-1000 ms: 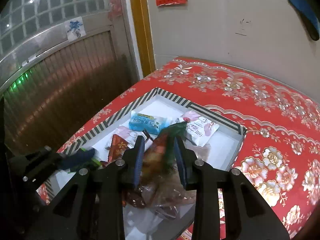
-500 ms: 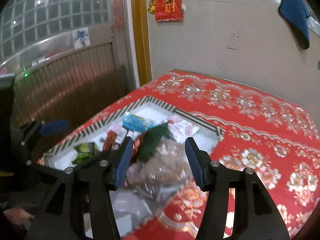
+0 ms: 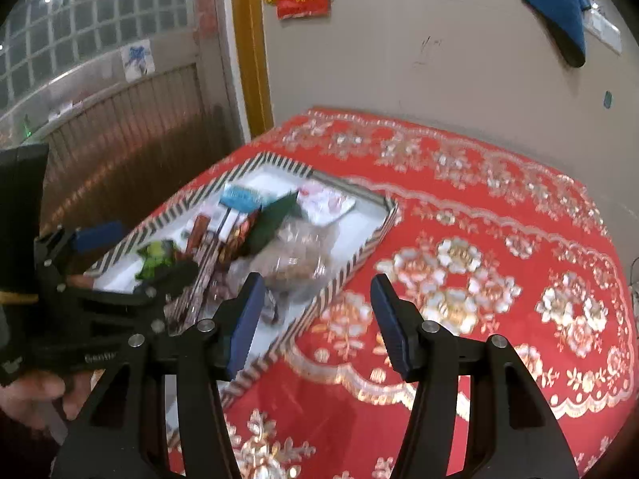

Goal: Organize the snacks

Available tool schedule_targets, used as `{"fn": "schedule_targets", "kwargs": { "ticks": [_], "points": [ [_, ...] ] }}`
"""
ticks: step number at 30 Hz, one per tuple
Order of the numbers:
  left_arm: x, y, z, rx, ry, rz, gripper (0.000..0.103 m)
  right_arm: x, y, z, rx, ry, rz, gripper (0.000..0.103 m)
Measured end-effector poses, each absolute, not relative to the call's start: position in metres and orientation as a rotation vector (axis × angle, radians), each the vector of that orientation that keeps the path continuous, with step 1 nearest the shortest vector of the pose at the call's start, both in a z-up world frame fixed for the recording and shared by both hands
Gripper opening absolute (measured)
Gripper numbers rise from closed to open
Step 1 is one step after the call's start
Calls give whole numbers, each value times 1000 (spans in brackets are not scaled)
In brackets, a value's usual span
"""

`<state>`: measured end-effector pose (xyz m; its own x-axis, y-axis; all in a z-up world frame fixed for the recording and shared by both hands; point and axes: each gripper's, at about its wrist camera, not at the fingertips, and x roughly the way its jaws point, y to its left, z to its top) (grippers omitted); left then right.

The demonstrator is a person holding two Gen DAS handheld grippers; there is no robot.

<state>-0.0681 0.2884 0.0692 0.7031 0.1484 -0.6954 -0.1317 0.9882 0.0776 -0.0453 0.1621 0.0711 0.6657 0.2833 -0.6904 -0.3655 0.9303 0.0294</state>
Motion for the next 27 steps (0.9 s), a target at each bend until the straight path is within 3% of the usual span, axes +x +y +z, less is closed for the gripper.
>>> {"fn": "schedule_targets", "kwargs": {
  "ticks": [27],
  "points": [
    [-93, 270, 60, 33, 797, 117, 103, -63, 163, 83, -179, 776, 422, 55]
  ]
}}
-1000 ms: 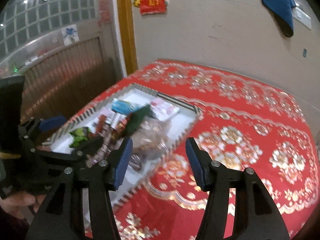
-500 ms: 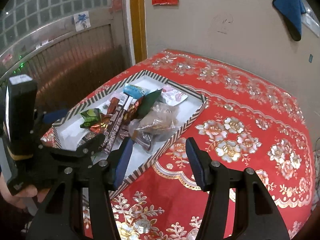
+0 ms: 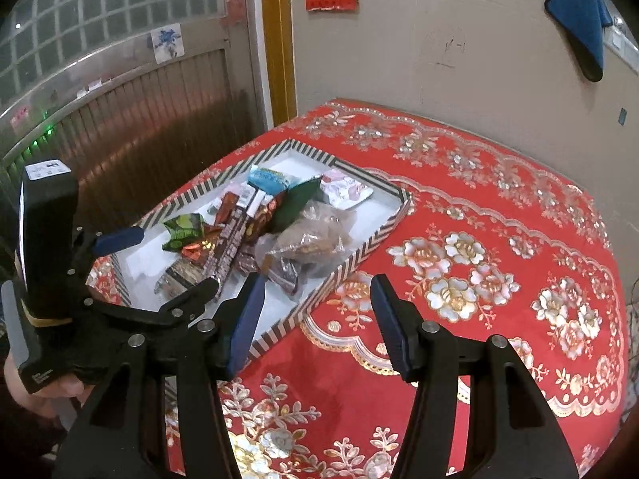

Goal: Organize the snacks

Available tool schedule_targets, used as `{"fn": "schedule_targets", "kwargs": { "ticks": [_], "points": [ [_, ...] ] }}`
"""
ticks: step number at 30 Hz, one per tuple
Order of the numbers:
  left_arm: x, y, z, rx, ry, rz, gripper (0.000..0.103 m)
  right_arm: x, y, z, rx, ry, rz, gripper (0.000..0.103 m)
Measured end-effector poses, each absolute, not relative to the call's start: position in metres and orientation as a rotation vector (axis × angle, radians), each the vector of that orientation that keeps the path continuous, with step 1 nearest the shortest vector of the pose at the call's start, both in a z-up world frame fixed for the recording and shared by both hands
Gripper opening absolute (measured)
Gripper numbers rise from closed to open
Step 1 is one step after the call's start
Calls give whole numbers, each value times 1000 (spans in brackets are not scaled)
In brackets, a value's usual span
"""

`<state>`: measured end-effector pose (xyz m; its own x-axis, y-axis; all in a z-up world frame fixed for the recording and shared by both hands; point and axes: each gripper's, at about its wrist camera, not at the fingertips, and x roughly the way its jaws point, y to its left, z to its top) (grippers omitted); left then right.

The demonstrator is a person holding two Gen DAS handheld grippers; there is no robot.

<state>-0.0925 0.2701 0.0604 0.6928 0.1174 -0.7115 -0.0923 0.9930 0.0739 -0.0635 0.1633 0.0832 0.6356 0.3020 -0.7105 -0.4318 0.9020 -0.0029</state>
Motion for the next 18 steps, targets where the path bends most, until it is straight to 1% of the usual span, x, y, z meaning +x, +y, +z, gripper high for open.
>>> {"fn": "schedule_targets", "kwargs": {
  "ticks": [18],
  "points": [
    [-88, 278, 56, 29, 806, 123, 103, -55, 175, 82, -201, 781, 431, 55]
  ]
}}
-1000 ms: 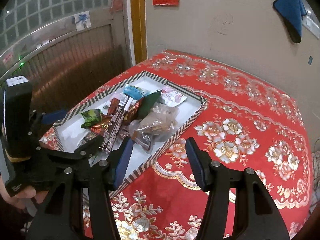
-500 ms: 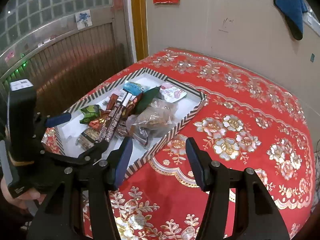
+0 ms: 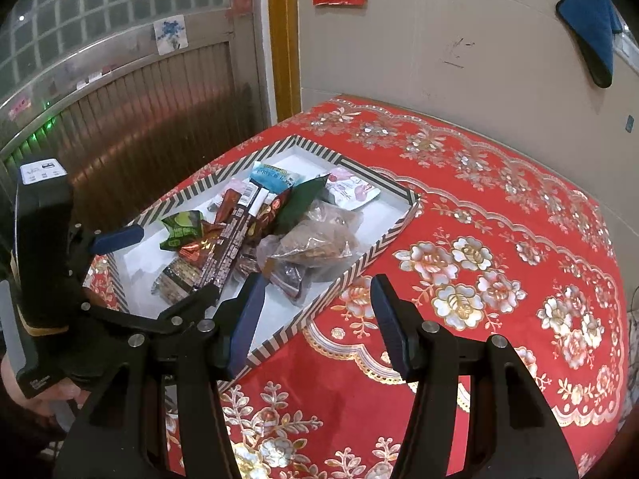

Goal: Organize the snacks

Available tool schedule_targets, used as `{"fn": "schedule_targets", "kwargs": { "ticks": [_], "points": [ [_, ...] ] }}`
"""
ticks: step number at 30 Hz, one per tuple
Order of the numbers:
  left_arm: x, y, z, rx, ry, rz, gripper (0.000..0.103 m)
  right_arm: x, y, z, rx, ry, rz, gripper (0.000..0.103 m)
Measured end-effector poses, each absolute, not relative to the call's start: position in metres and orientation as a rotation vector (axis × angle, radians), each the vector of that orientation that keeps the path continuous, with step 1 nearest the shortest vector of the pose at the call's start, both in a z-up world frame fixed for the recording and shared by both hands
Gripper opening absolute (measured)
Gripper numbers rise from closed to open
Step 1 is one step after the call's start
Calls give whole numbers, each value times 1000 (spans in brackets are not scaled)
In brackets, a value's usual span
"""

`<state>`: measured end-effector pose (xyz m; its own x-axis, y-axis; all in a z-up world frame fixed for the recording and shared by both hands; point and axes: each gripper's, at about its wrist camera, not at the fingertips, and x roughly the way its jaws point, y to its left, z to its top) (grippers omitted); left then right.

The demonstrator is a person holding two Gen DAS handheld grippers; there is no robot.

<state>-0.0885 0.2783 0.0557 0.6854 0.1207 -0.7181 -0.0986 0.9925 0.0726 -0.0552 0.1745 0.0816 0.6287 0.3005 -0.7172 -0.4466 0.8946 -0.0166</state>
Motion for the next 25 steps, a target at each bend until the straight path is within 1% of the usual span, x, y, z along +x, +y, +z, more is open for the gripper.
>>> {"fn": "schedule_targets", "kwargs": {
  "ticks": [9, 14, 25],
  "points": [
    [-87, 280, 55, 26, 816, 119, 103, -54, 177, 79, -206, 785, 427, 55],
    [-91, 282, 56, 43, 784, 157, 103, -54, 178, 78, -209, 787, 429, 55],
    [-91, 289, 54, 19, 809, 140, 103, -54, 177, 78, -209, 785, 429, 55]
  ]
}}
